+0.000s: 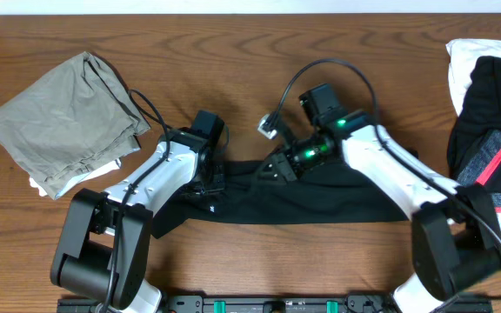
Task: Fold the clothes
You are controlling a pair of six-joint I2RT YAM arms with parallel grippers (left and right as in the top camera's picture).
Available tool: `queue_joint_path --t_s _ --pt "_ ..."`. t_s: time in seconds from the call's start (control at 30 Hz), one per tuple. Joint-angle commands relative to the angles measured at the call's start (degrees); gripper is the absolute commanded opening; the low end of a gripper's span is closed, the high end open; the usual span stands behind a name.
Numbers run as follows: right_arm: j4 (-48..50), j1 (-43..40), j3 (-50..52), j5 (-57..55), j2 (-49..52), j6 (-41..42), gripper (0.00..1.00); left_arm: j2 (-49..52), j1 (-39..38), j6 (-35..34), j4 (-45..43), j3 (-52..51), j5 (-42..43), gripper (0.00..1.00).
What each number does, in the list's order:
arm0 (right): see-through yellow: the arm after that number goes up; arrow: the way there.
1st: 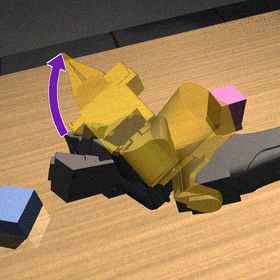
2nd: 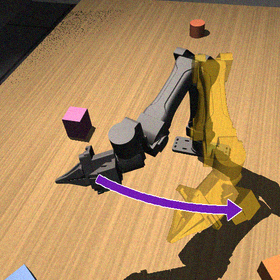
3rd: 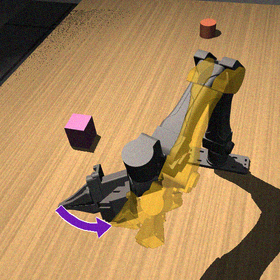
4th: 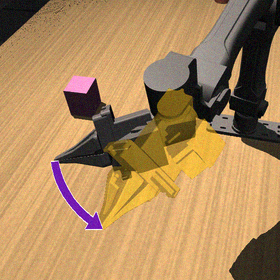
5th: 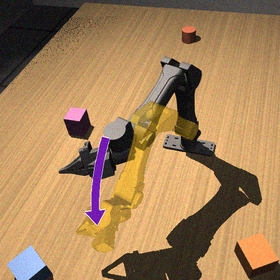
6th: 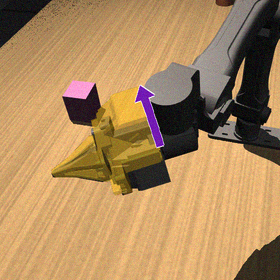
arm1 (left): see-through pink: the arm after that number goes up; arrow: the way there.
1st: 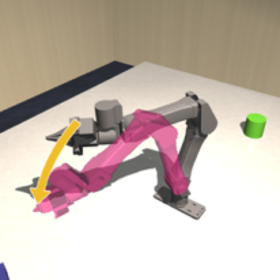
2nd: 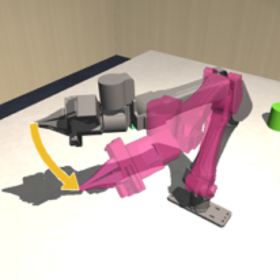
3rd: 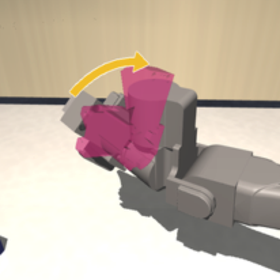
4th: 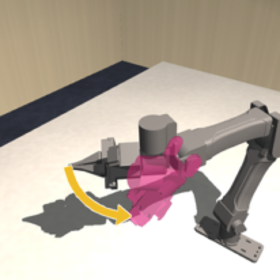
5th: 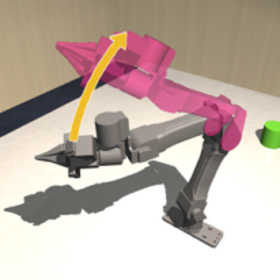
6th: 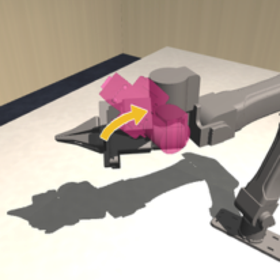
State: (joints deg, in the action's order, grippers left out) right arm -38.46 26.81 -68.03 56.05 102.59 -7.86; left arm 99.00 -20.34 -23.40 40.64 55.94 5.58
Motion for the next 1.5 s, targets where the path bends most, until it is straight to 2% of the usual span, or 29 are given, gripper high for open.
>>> queue_joint_path --t_s 0.0,0.27,0.37,0.5,0.8,1.1,1.27,1.37,1.47 --pt "1.3 1.9 0.4 1.9 1.9 2.1 0.33 2.1 0.2 -0.5 0.2 -0.5 -1.1 0.33" --pt "2.7 3.1 0.5 -2.6 3.9 3.6 0.34 2.1 0.2 -0.5 0.1 -0.5 -1.1 0.33" --pt "2.7 3.1 0.5 -5.6 4.3 3.6 0.39 2.1 0.2 -0.5 0.1 -0.5 -1.1 0.33" --pt "2.7 3.3 0.6 -6.2 5.5 3.8 0.41 2.1 0.2 -0.5 0.1 -0.5 -1.1 0.33" --pt "3.2 3.3 0.6 -6.3 14.0 7.1 0.41 2.1 0.2 -0.5 0.1 -0.5 -1.1 0.34" --pt "3.7 3.0 0.6 -6.4 23.2 10.8 0.4 2.1 0.2 -0.5 1.4 -0.5 -1.2 0.34" --pt "2.9 1.6 0.6 -6.8 23.0 10.8 0.37 2.1 0.2 -0.2 2.0 -0.5 -1.4 0.34" --pt "1.2 -0.3 0.6 -8.4 22.9 10.8 0.32 2.1 0.2 -0.3 2.4 -0.5 -4.3 0.34" --pt "-1.1 -3.2 0.6 -11.2 22.7 10.8 0.32 2.1 0.2 -0.3 2.6 -0.5 -6.6 0.34"
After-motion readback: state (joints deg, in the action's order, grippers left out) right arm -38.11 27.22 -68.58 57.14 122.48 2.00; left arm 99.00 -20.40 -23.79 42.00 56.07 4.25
